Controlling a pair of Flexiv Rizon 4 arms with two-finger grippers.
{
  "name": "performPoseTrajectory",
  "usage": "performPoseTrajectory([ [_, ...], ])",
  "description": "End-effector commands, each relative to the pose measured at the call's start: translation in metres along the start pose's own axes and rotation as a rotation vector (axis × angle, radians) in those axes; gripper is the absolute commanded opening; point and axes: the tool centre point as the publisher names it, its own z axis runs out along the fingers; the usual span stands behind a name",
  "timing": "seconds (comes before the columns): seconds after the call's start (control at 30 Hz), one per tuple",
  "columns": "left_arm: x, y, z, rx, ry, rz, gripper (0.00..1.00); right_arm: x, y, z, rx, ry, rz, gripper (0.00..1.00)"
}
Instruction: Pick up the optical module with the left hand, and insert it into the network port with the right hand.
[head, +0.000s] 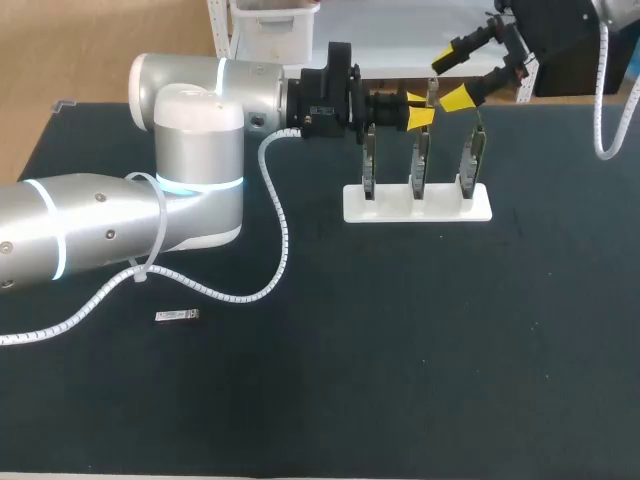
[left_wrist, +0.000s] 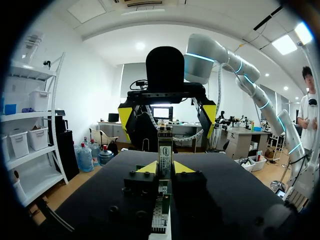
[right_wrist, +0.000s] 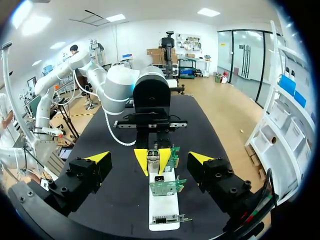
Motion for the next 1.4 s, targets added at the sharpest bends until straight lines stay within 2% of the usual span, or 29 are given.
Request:
performPoseTrajectory([
  [0.03,0.0,-0.001,0.0,-0.005,-0.001,0.001,0.0,-0.001,-0.004,0.004,-0.007,0.007,-0.003,1.0],
  [0.97,0.0,-0.001,0.0,-0.005,-0.001,0.001,0.0,-0.006,-0.012,0.014,-0.019,0.006,-0.008,1.0],
  [1.4,0.0,-0.001,0.0,-0.005,-0.001,0.001,0.0,-0.006,-0.008,0.015,-0.01,0.04,-0.009,1.0],
])
